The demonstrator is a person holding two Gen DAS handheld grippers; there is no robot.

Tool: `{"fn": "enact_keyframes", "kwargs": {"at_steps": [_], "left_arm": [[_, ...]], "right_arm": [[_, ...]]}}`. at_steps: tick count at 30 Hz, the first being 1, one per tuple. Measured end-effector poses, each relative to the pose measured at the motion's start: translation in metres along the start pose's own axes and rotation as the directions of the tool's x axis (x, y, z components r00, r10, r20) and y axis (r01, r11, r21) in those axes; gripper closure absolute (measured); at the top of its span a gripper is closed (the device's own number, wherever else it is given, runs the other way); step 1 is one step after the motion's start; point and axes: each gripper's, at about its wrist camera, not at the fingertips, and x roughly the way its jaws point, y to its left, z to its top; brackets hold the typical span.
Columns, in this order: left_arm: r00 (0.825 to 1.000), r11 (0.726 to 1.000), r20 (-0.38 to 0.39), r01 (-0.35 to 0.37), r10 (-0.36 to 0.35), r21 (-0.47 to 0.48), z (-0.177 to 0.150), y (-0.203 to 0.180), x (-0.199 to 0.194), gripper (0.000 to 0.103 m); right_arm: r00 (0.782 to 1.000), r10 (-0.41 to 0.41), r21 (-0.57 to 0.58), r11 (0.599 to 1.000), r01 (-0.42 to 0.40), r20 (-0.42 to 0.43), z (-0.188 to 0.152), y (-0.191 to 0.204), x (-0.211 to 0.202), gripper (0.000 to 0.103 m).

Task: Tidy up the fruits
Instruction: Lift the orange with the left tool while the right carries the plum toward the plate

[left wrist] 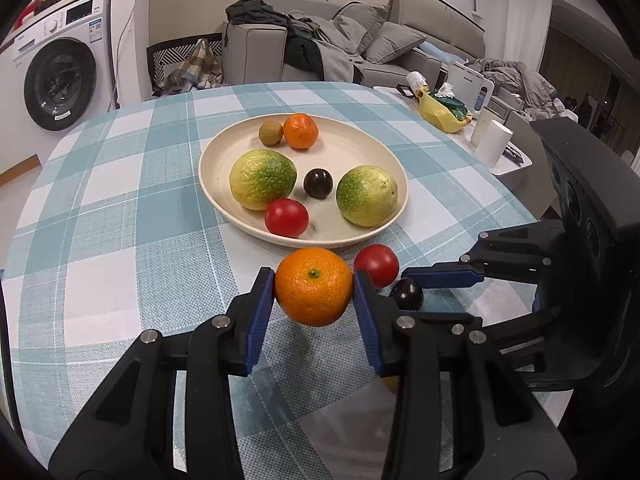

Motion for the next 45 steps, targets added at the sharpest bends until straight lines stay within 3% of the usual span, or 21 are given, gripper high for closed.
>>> {"fn": "enact_keyframes", "kwargs": {"at_steps": [21, 45], "left_arm": [[0.999, 0.999, 0.041, -0.021, 0.022, -0.027, 0.003, 0.005, -0.006, 0.066], [0.993, 0.998, 0.099, -0.056, 0.058, -0.027, 0.016, 0.000, -0.005, 0.066]], "right_arm": [[1.000, 0.004, 0.001, 1.000, -0.004, 0.025, 0.002, -0.001, -0.010, 0.076], [0.981, -0.052, 0.163, 0.986, 0.021, 0.186, 0.009, -0.040, -0.045, 0.076]]}}
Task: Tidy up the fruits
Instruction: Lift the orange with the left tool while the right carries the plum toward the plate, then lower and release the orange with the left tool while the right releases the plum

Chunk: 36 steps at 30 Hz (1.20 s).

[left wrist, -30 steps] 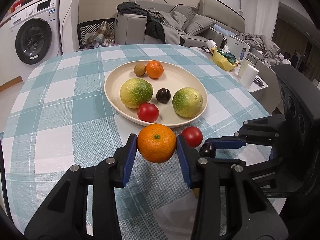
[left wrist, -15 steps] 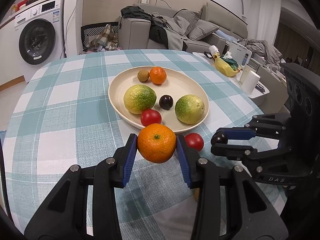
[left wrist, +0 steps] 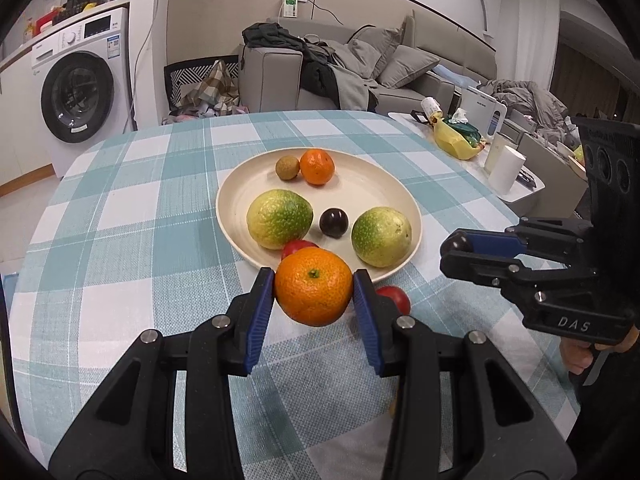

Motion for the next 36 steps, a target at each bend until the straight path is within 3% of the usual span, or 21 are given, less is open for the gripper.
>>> {"fn": "enact_keyframes", "kwargs": {"at_steps": [14, 36], "left_arm": [[1.000, 0.999, 0.012, -0.021, 0.020, 0.033, 0.019, -0.009, 0.019, 0.066], [0.998, 0.996, -0.007, -0.058, 0.058, 0.068, 0.025, -0.013, 0.052, 0.066]], "right_arm": [[0.994, -0.081, 0.146, 0.987, 0.069, 0.074, 0.022, -0.030, 0.003, 0.076], [0.993, -0.104, 0.191, 0.977, 0.092, 0.059, 0.027, -0.043, 0.026, 0.076]]}}
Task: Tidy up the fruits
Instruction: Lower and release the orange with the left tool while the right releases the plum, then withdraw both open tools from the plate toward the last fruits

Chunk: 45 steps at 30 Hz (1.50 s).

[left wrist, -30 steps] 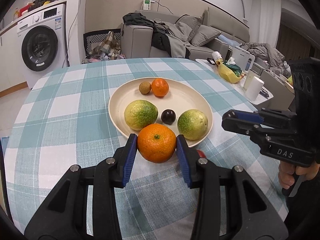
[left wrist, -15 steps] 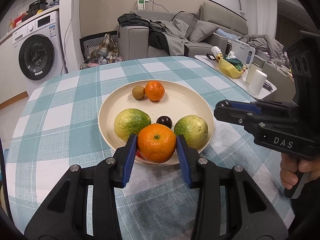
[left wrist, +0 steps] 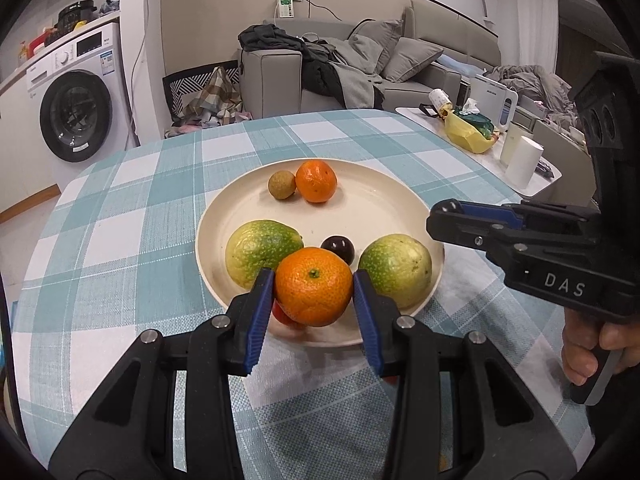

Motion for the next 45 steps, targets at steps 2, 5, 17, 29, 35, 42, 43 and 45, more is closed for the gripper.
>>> {"fn": "enact_keyframes", "kwargs": {"at_steps": [2, 5, 17, 29, 35, 42, 43, 45], "left_arm": [[1.000, 1.000, 0.001, 0.001, -0.001, 0.003, 0.001, -0.001, 0.001, 0.066], [1.000, 1.000, 0.004, 0.001, -0.001, 0.009, 0.002, -0.004, 0.003, 0.066], [1.000, 1.000, 0.009, -0.001, 0.001, 0.005, 0.008, -0.007, 0.010, 0.066], [1.000, 1.000, -0.005, 0.009, -0.009, 0.011, 0.008, -0.006, 0.006, 0.055], [0.998, 1.000, 0.058, -0.001, 0.000, 0.007, 0.004, -0.003, -0.022, 0.020], [0.998, 0.999, 0.055, -0.034, 0.034, 0.004, -0.010, 0.003, -0.049, 0.001], [0.997, 0.999, 0.060, -0.038, 0.038, -0.001, -0.012, 0.005, -0.053, 0.001], [0.998, 0.999, 0.056, -0.036, 0.037, -0.010, -0.017, 0.006, -0.058, 0.001]], "right_arm": [[1.000, -0.002, 0.007, 1.000, 0.002, -0.002, 0.000, -0.002, 0.001, 0.076], [1.000, -0.007, 0.014, 1.000, 0.007, -0.005, 0.000, -0.004, 0.004, 0.076], [1.000, -0.009, 0.024, 1.000, 0.010, -0.014, 0.002, -0.005, 0.012, 0.076], [1.000, 0.001, 0.023, 1.000, -0.001, -0.001, 0.002, -0.007, 0.007, 0.068], [1.000, -0.032, -0.018, 0.999, 0.032, 0.000, 0.000, -0.006, -0.009, 0.048], [1.000, -0.016, 0.006, 1.000, 0.015, 0.017, -0.008, -0.011, -0.029, 0.004], [1.000, -0.013, 0.005, 1.000, 0.013, 0.014, -0.009, -0.010, -0.031, 0.001], [1.000, -0.025, -0.006, 1.000, 0.025, 0.012, -0.011, -0.008, -0.034, 0.000]]}}
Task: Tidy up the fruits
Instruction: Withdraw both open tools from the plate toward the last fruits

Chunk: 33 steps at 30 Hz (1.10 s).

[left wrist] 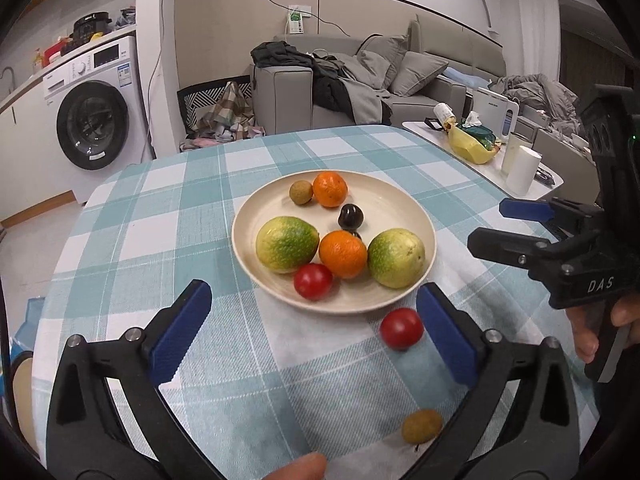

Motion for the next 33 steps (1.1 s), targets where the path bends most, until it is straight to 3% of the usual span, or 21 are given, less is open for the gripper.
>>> {"fn": "enact_keyframes", "kwargs": {"at_steps": [15, 33], "left_arm": [[1.000, 0.998, -0.017, -0.021, 0.020, -0.057, -0.023, 0.007, -0.017, 0.001], [0.999, 0.999, -0.016, -0.042, 0.042, -0.021, -0.025, -0.002, -0.026, 0.001]], "right_arm": [[0.999, 0.030, -0.086, 0.996, -0.034, -0.040, -0.011, 0.020, -0.004, 0.000], [0.997, 0.039, -0.125, 0.991, -0.048, -0.070, -0.015, 0.028, -0.001, 0.000]]}}
